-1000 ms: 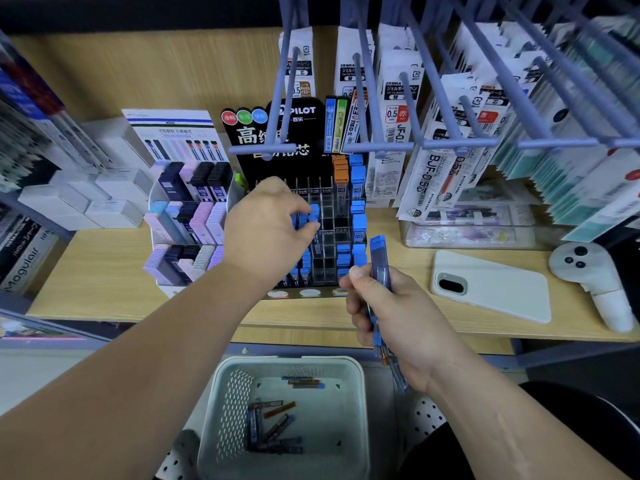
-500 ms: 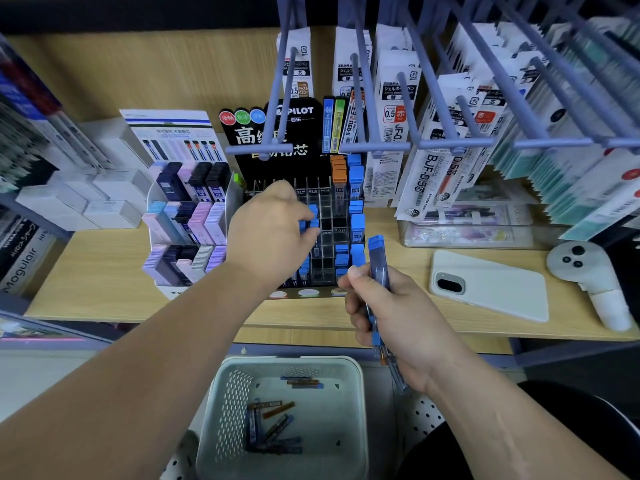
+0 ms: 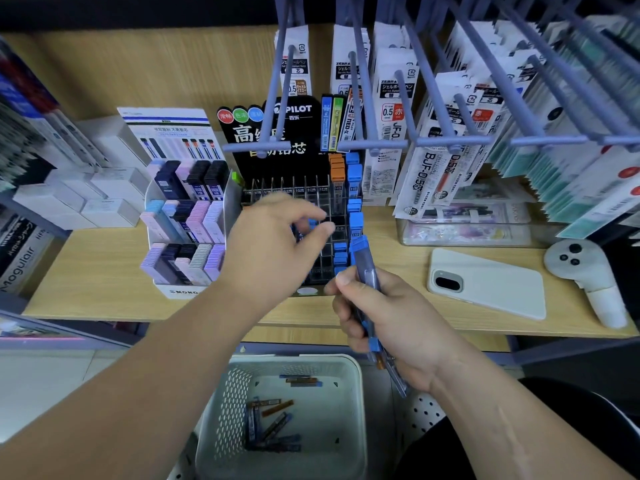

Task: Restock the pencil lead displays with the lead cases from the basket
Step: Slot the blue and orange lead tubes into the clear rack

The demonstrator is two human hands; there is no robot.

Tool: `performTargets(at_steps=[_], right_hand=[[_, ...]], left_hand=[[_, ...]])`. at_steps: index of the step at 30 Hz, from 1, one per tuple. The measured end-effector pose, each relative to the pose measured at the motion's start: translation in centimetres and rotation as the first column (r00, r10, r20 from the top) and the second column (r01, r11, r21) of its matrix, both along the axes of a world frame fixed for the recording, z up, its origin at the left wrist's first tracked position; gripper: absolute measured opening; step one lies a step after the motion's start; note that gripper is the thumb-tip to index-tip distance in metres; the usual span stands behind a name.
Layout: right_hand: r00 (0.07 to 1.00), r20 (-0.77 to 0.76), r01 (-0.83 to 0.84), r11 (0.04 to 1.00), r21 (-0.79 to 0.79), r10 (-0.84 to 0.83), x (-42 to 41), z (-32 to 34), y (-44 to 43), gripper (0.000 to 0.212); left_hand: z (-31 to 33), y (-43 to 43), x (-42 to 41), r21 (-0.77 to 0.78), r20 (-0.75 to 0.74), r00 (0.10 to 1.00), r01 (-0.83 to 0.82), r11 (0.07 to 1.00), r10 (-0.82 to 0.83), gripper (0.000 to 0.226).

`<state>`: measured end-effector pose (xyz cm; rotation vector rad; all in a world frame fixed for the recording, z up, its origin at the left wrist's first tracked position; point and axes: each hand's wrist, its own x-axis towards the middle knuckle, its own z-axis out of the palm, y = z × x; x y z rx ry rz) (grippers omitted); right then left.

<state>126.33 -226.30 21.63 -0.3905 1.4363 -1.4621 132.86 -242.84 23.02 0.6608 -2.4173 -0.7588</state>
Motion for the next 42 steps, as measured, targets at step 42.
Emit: performTargets(at_steps=[42], right_hand=[[0.819, -0.441, -0.18, 0.895, 0.409, 0.366, -1.4, -2.4, 0.2, 0.043]], left_hand=[[-1.9, 0.9, 3.8, 0.767, -0.157, 0.927, -0.102, 0.633, 0.34, 0.017]])
